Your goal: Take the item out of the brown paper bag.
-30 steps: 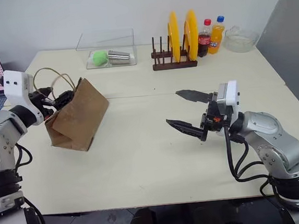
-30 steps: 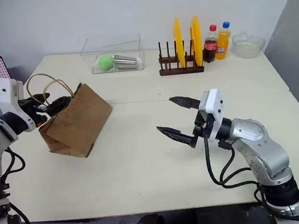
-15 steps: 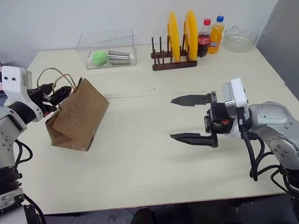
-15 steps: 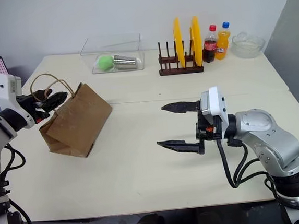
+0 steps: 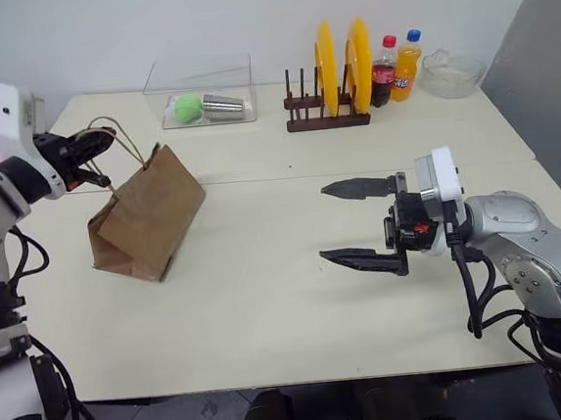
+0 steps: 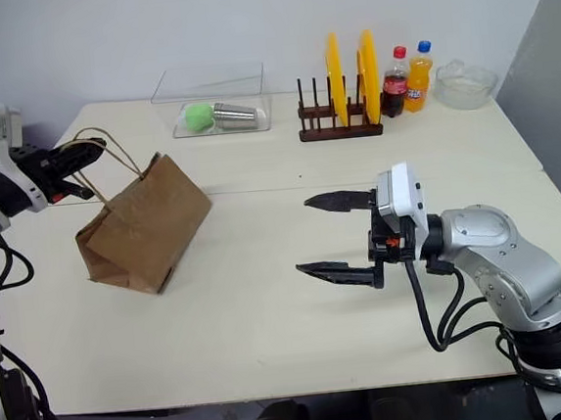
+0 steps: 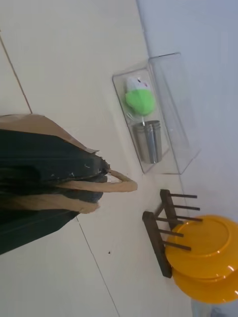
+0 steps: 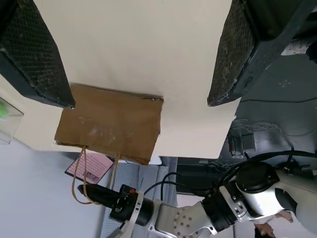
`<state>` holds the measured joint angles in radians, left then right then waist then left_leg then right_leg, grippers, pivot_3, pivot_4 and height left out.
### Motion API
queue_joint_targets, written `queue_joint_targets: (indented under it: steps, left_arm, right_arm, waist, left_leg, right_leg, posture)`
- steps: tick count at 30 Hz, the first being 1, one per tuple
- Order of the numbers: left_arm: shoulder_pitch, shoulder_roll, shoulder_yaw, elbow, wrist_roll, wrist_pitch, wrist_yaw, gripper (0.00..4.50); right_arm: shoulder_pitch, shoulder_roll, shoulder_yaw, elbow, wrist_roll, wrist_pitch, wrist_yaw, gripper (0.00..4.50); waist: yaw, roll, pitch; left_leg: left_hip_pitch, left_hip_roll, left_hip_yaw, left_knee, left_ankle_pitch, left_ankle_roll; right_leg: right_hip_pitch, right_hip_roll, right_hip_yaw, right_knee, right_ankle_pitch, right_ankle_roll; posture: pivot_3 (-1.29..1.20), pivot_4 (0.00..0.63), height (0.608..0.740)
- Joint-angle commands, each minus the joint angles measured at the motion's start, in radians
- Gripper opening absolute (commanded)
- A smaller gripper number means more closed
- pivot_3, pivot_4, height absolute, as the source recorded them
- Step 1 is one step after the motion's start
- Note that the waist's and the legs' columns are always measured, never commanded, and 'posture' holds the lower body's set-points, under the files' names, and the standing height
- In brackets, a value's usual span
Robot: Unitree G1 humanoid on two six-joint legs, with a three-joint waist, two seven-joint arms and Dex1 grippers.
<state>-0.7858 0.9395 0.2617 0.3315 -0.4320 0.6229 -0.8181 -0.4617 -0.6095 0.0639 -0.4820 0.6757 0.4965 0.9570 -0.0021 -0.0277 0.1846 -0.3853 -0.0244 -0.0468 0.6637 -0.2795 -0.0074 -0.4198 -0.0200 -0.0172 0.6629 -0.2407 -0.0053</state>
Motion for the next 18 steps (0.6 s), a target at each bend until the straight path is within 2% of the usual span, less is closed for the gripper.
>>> queue_joint_targets:
  steps: [1,7,9,18]
  left_arm:
    - [-0.162,0.02,-0.054,0.101,0.053,-0.113,-0.078,0.02]
    - [-0.403,-0.054,-0.162,0.359,0.149,-0.27,-0.191,0.02]
    - [-0.484,-0.109,-0.197,0.452,0.182,-0.333,-0.228,0.02]
    - [-0.682,-0.305,-0.245,0.745,0.277,-0.532,-0.3,0.02]
  right_arm:
    - [0.003,-0.014,-0.007,-0.032,-0.018,-0.01,-0.005,4.5]
    - [0.054,-0.039,-0.014,-0.053,-0.049,-0.004,-0.02,4.5]
    - [0.094,-0.045,-0.024,-0.073,-0.062,-0.001,-0.043,4.5]
    - [0.237,-0.044,-0.063,-0.155,-0.087,0.016,-0.17,4.5]
  waist:
    - [0.0,-0.001,0.001]
    - [0.003,-0.003,0.002]
    - [0.002,-0.003,0.002]
    - [0.001,-0.004,0.002]
  left_leg:
    - [0.0,0.0,0.0,0.0,0.0,0.0]
    - [-0.003,-0.001,0.0,0.002,0.0,0.0]
    - [-0.003,-0.001,0.0,0.002,0.0,0.0]
    - [-0.011,-0.001,-0.001,0.006,0.0,0.0]
  right_leg:
    - [0.0,0.0,0.0,0.0,0.0,0.0]
    - [0.0,0.0,-0.001,0.0,0.0,0.0]
    - [-0.001,0.0,0.0,0.0,0.0,0.0]
    - [-0.005,0.0,-0.003,0.001,0.0,0.0]
  posture:
    - [0.0,0.15,0.74]
    - [0.0,0.15,0.74]
    - [0.0,0.15,0.74]
    - [0.0,0.15,0.74]
